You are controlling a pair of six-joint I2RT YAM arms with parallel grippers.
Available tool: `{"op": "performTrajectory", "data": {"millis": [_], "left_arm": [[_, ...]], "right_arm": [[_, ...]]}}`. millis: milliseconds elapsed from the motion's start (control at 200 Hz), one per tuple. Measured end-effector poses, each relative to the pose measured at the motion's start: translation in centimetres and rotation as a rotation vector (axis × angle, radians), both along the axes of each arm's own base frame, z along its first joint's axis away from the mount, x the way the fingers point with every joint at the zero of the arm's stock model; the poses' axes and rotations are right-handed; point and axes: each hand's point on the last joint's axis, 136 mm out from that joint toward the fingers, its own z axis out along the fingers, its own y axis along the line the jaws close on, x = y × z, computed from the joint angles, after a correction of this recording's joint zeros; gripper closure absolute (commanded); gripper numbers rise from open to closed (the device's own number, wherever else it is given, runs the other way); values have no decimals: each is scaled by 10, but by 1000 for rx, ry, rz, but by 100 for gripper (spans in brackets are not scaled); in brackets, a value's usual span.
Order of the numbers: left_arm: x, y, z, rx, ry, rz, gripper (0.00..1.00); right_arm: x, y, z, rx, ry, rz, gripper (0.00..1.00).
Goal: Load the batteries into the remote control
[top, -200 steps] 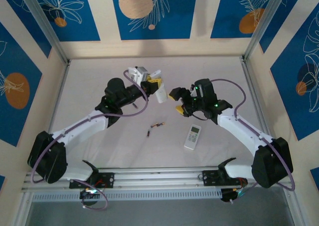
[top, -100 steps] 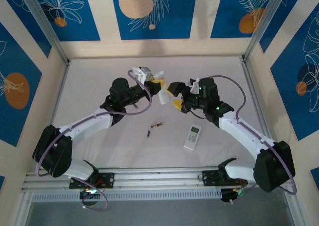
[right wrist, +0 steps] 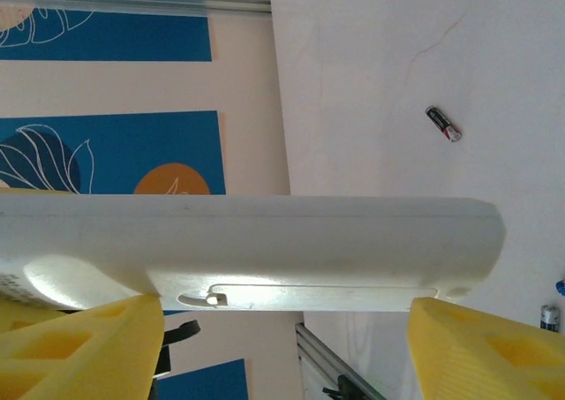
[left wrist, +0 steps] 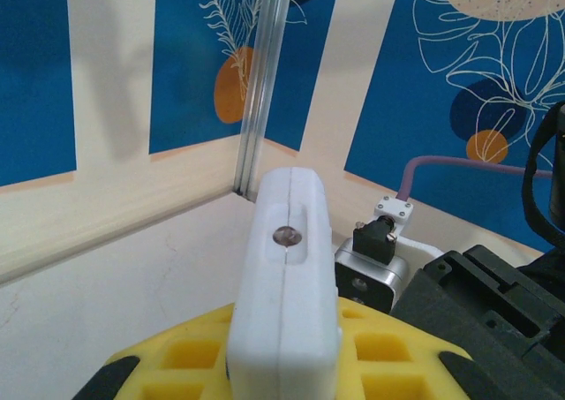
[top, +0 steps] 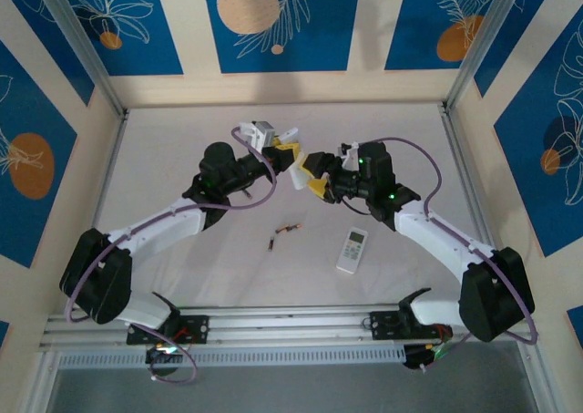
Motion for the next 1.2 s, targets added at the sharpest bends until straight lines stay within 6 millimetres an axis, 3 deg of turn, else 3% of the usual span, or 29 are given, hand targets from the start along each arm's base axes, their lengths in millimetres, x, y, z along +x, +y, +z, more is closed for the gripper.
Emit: {"op": "performTrajectory", "data": {"millis": [460,625,715,1200], "left_arm": [[1,1,0,-6,6,10,100],[1,1,-1,-4,12,10,100],[1,1,-3,-2,15,7,100],[-4,-3,-21,90,-54,-29,100]], "right_arm": [[1,2,-4,-3,10,3,42],[2,1,-10,-14,30,-6,42],[1,0,-13,-19,45,-12,37],[-3,-3,-35,-129,247,-46,40]]}}
